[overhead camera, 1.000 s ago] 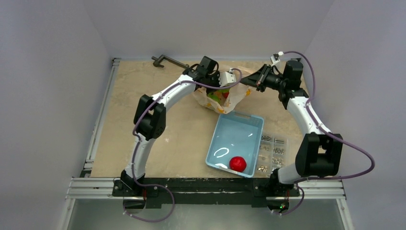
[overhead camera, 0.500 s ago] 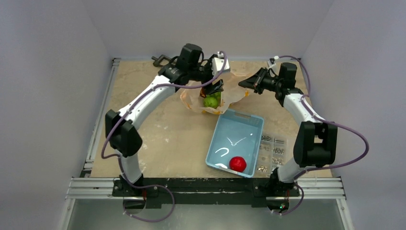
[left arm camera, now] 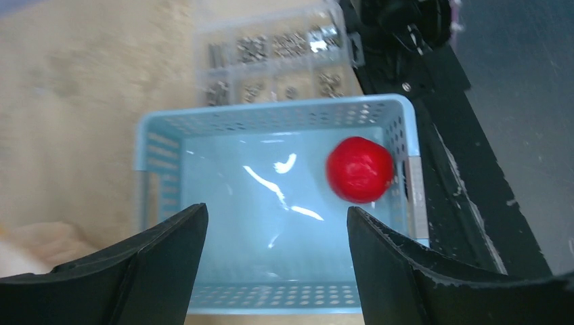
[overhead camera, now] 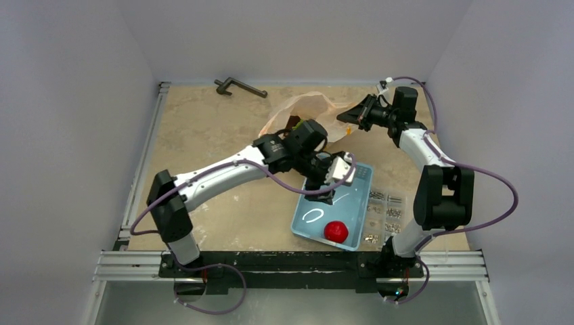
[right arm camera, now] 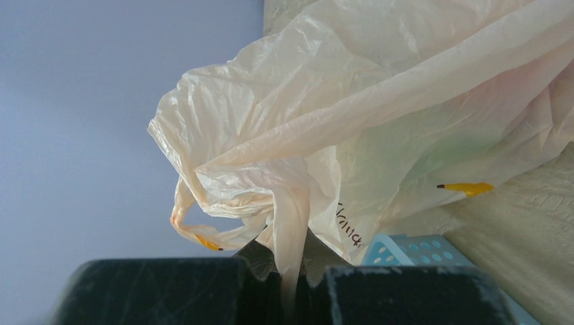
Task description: Place the fake fruits into the plastic bag and tie a complex knot
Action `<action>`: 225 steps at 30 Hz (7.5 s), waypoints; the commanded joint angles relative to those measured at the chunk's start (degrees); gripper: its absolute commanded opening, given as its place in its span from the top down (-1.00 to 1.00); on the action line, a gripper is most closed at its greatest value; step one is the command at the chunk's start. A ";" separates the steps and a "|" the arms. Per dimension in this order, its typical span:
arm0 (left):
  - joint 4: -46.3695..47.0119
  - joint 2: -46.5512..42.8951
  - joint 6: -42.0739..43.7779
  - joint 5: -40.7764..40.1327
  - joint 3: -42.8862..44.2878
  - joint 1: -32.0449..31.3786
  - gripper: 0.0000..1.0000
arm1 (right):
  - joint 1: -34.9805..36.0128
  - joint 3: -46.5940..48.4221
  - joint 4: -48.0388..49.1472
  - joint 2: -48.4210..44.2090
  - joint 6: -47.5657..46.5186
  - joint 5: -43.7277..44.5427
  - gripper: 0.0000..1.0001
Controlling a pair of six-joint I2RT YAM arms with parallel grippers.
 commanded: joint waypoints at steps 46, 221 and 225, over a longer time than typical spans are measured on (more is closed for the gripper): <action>9.25 -3.11 -15.96 -2.20 0.32 3.85 0.65 | 0.03 -3.37 -0.85 -3.55 -6.33 0.52 1.00; 2.24 -16.34 7.81 14.74 4.76 33.77 0.25 | 27.80 27.25 9.89 -3.43 -9.53 -11.47 0.82; 3.65 -17.27 3.17 16.38 4.57 34.29 0.73 | 27.28 27.89 6.82 -4.23 -12.30 -13.20 0.42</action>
